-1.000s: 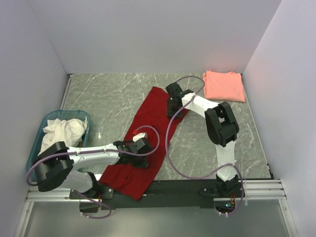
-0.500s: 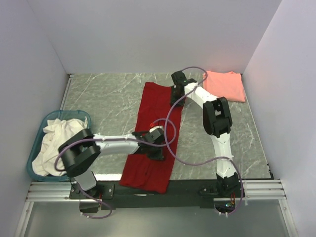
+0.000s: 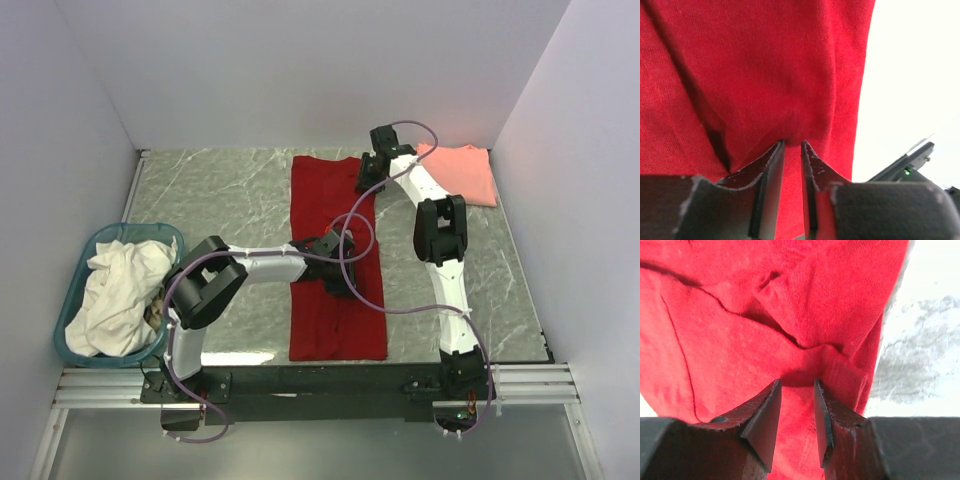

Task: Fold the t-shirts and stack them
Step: Fold the tshirt

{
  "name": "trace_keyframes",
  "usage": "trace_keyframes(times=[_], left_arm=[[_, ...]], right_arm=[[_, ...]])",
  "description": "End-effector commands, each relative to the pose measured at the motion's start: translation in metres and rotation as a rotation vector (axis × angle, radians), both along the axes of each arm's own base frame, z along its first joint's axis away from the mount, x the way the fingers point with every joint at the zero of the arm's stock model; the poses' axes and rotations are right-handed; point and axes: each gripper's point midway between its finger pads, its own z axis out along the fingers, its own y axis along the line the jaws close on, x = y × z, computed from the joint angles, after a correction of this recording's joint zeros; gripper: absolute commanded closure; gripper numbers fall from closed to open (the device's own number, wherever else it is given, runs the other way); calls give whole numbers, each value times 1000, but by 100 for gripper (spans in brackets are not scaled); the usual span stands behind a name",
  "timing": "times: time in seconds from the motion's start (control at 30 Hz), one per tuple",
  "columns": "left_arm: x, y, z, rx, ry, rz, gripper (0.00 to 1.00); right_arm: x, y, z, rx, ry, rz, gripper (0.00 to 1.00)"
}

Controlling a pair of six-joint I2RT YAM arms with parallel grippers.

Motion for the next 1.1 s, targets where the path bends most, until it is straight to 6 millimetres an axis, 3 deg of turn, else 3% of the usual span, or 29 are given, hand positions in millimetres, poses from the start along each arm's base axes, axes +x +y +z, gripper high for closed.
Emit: trace_keyframes(times=[0.0,0.1,0.13,0.17,0.3,0.33,0.37,0.43,0.5,0.63,0.73,0.9,1.07], left_arm=[[7,8,-12,34,8,5,72],[11,2,11,-4,-39,-20,65],[10,5,15,6,-45,-25,62],[12,6,32,-11,-78,-29,61],[4,30,60,-14,-133,-3,55],[4,36,63,-5,-149,16,55],[2,42,77,-28,-165,35,56],[-9,59,65,0,-147,65,60],[-21,71,55,4,-126,76,63],[-41,78,35,28,-105,70,68],[-63,73,21,82,-97,25,69],[-88,85,-13,183,-68,25,70],[-109,92,-24,198,-36,23,70]], right_arm=[[13,8,-1,74,-30,12,60],[17,15,12,116,-59,25,60],[19,16,25,126,-86,26,59],[19,16,31,130,-93,26,59],[15,14,70,132,-152,25,58],[14,12,92,124,-190,23,58],[10,10,96,113,-194,19,57],[4,9,117,90,-224,12,56],[-8,15,125,68,-226,23,56],[-25,30,115,10,-209,43,54],[-35,46,97,-26,-180,73,52],[-44,65,68,-72,-136,112,50],[-58,74,35,-121,-66,141,50]])
